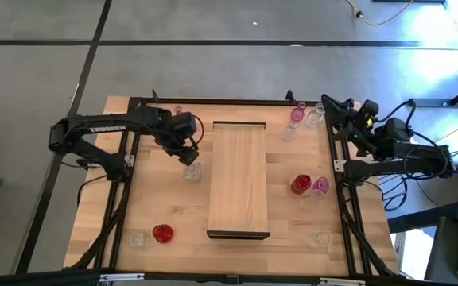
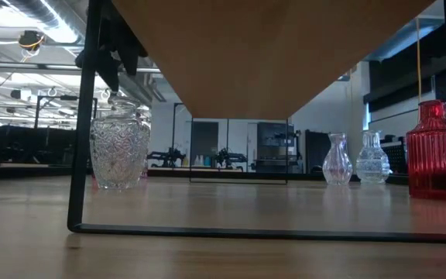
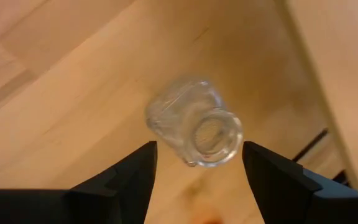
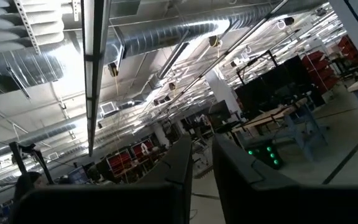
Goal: Sort vases onto shelf
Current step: Put the transparent vase on the shelf
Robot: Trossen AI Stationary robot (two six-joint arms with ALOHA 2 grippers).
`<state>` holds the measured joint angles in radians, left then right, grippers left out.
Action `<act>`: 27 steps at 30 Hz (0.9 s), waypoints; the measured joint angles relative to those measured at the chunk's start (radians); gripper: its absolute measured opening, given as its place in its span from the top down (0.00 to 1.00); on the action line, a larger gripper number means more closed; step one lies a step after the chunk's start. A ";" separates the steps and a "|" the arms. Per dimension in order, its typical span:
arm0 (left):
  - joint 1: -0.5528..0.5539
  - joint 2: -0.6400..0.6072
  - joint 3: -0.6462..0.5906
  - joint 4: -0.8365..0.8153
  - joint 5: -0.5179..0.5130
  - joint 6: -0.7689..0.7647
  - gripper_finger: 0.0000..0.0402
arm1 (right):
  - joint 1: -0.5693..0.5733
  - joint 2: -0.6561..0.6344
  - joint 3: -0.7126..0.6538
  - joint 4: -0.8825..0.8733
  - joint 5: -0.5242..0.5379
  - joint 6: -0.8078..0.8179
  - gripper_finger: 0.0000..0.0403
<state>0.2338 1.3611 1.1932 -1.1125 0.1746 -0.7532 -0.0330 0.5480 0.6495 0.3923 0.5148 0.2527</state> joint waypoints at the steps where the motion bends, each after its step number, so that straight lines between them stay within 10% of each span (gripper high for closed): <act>1: -0.002 0.013 0.001 -0.009 0.000 0.000 0.42 | 0.000 0.000 0.000 0.000 0.000 0.000 0.87; 21: -0.027 0.160 0.001 -0.031 0.008 0.032 0.43 | 0.000 -0.008 0.000 0.002 0.018 -0.026 0.87; 27: -0.039 0.184 0.000 -0.033 0.018 0.050 0.59 | 0.000 -0.008 0.000 0.002 0.017 -0.026 0.87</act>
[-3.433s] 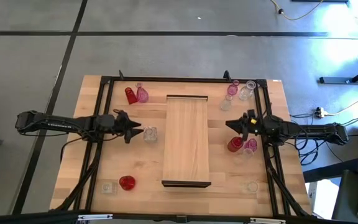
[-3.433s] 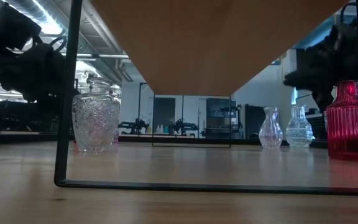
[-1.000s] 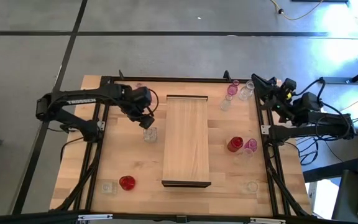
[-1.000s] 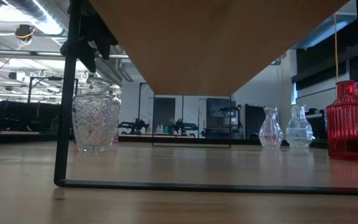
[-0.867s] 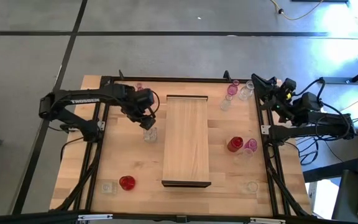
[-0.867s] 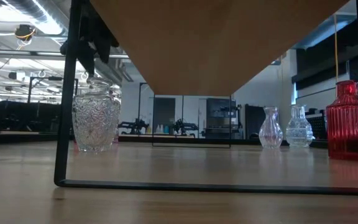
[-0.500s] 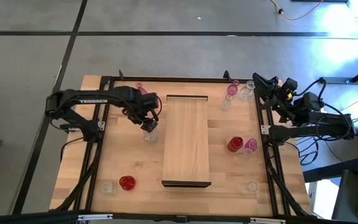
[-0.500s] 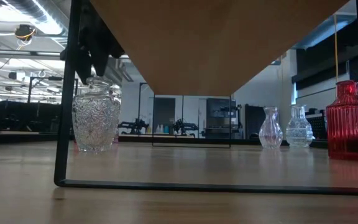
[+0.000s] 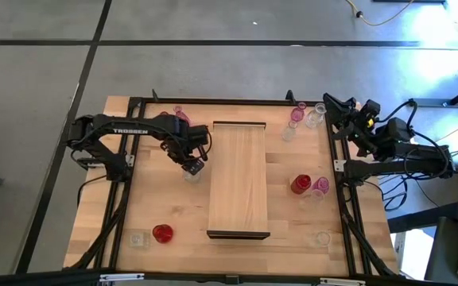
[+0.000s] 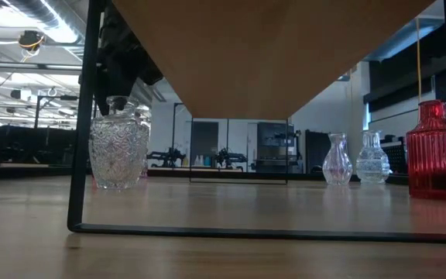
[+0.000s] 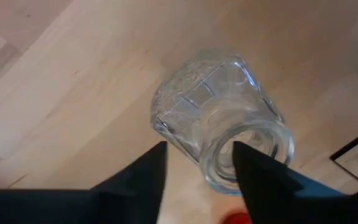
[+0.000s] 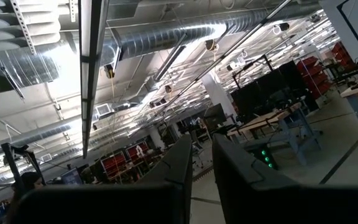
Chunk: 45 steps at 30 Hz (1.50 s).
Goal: Sort vases onto shelf
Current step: Put the transparent vase on the shelf
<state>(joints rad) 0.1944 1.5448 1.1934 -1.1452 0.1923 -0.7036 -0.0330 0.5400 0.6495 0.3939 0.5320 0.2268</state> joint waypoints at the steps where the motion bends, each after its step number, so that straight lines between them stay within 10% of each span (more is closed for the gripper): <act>1: 0.000 0.000 0.000 -0.001 0.000 0.001 0.63 | 0.000 0.000 0.000 0.000 0.000 0.000 0.87; 7: 0.001 -0.027 -0.001 -0.003 0.023 0.007 0.94 | 0.000 0.000 0.000 0.000 0.000 0.000 0.87; 26: 0.184 -0.041 0.548 -0.186 0.037 0.100 0.94 | 0.000 0.001 0.000 -0.003 0.045 0.000 0.87; 45: 0.257 0.328 0.940 -0.385 0.156 0.283 0.94 | 0.000 0.001 0.000 -0.011 0.043 0.002 0.87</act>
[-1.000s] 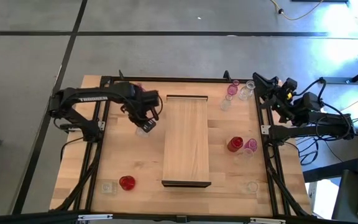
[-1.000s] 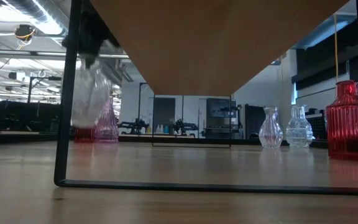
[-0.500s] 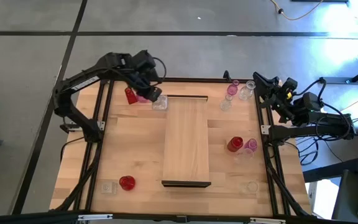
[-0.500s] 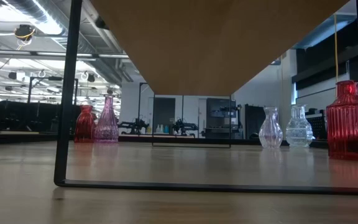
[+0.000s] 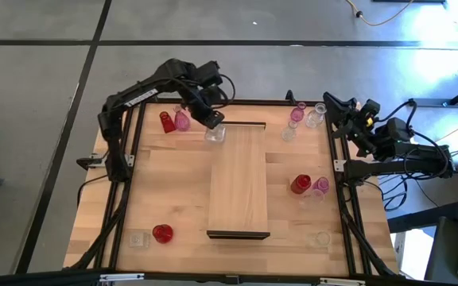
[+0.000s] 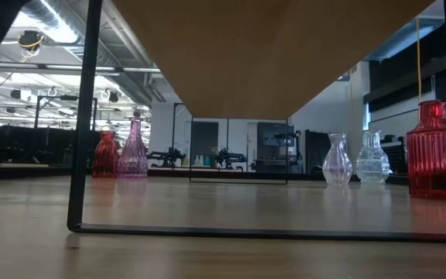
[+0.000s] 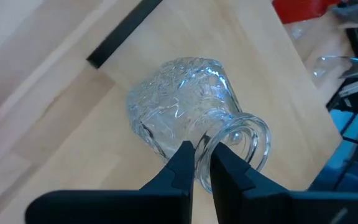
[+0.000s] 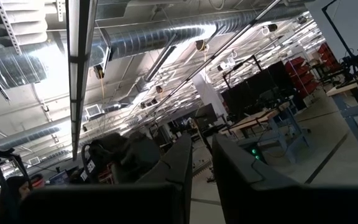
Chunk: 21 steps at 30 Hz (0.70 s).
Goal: Sort vases onto shelf
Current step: Put the transparent vase on the shelf
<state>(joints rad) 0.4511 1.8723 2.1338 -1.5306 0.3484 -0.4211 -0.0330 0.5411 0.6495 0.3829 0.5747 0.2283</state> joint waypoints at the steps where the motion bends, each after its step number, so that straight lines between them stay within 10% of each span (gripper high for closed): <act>1: 0.002 0.007 0.006 -0.001 0.007 0.007 0.94 | 0.000 0.000 0.000 -0.002 0.000 0.000 0.87; 21: 0.036 0.020 0.006 0.087 0.079 0.015 0.88 | 0.000 0.000 0.000 -0.021 0.011 -0.001 0.87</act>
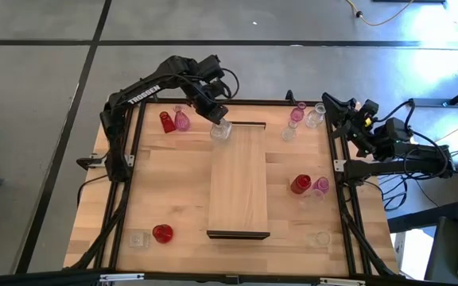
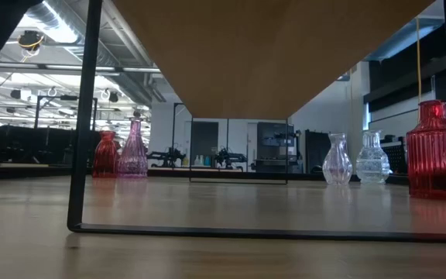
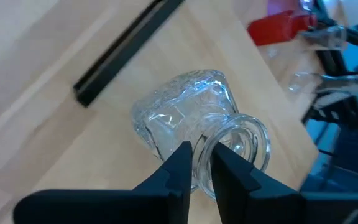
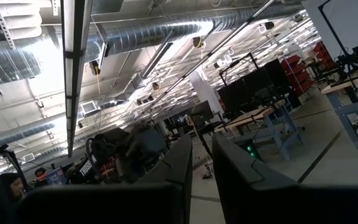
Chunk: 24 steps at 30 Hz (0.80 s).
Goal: Sort vases onto shelf
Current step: Put the transparent vase on the shelf
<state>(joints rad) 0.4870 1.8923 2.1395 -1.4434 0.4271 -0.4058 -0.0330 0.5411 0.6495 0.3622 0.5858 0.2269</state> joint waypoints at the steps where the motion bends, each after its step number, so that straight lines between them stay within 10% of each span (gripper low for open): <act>1: 0.000 0.000 0.000 0.001 0.008 0.003 0.87 | 0.000 0.000 0.000 0.000 0.000 0.000 0.87; 24: 0.006 -0.001 0.000 0.044 0.009 0.016 0.78 | 0.000 0.000 0.000 0.000 0.002 -0.001 0.87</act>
<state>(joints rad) 0.4934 1.8915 2.1395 -1.3992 0.4364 -0.3897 -0.0330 0.5411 0.6495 0.3625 0.5877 0.2261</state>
